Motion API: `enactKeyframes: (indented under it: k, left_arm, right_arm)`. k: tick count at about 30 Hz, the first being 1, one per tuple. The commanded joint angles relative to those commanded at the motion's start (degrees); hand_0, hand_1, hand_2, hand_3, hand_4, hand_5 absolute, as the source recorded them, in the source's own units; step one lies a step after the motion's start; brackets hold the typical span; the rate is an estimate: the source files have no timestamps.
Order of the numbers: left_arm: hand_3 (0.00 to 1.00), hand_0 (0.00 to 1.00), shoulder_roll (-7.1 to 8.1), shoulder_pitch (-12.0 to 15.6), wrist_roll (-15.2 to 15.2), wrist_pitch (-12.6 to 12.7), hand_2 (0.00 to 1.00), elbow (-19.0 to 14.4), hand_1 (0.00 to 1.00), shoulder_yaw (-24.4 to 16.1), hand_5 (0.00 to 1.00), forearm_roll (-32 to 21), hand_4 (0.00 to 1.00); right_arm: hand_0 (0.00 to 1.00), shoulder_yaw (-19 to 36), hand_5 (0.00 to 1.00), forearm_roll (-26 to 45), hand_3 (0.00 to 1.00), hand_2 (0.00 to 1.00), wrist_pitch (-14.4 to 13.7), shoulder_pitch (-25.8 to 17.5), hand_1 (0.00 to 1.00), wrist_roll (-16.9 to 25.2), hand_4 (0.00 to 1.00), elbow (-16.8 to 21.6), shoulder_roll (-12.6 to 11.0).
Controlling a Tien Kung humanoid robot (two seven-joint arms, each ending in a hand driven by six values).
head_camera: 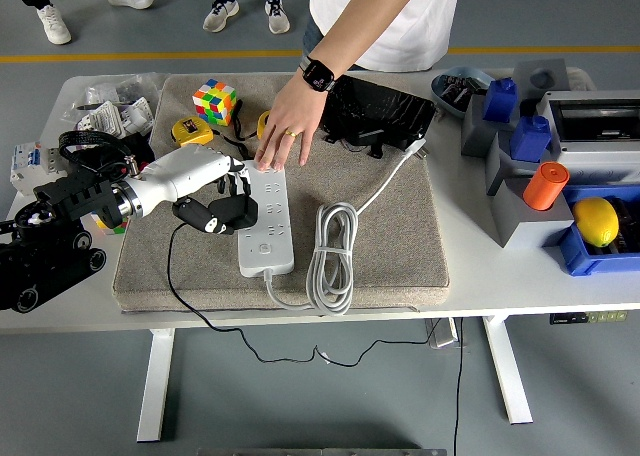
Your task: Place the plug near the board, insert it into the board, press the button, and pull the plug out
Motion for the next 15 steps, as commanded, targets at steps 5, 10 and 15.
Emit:
enactKeyframes:
  k: [5, 10, 15]
  left_arm:
    - [0.531, 0.428, 0.51, 0.5, 0.1, -0.2, 0.435, -0.8, 0.422, 0.2, 0.062, 0.2, 0.89]
    - [0.531, 0.425, 0.69, 0.6, 0.0, -0.2, 0.435, -1.0, 0.421, 0.4, 0.061, 0.2, 0.887]
    - [0.531, 0.425, 0.61, 0.7, 0.1, -0.1, 0.435, -0.9, 0.421, 0.4, 0.061, 0.4, 0.887]
  right_arm:
    - [0.709, 0.0, 0.616, 0.0, 0.604, 0.715, 0.0, -0.1, 0.712, 0.0, 0.998, 0.0, 0.0]
    - [0.71, 0.0, 0.616, 0.0, 0.604, 0.714, 0.0, -0.2, 0.713, 0.0, 0.998, 0.0, 0.0]
    - [0.71, 0.1, 0.616, -0.1, 0.604, 0.714, 0.0, 0.0, 0.713, 0.0, 0.998, 0.0, 0.1]
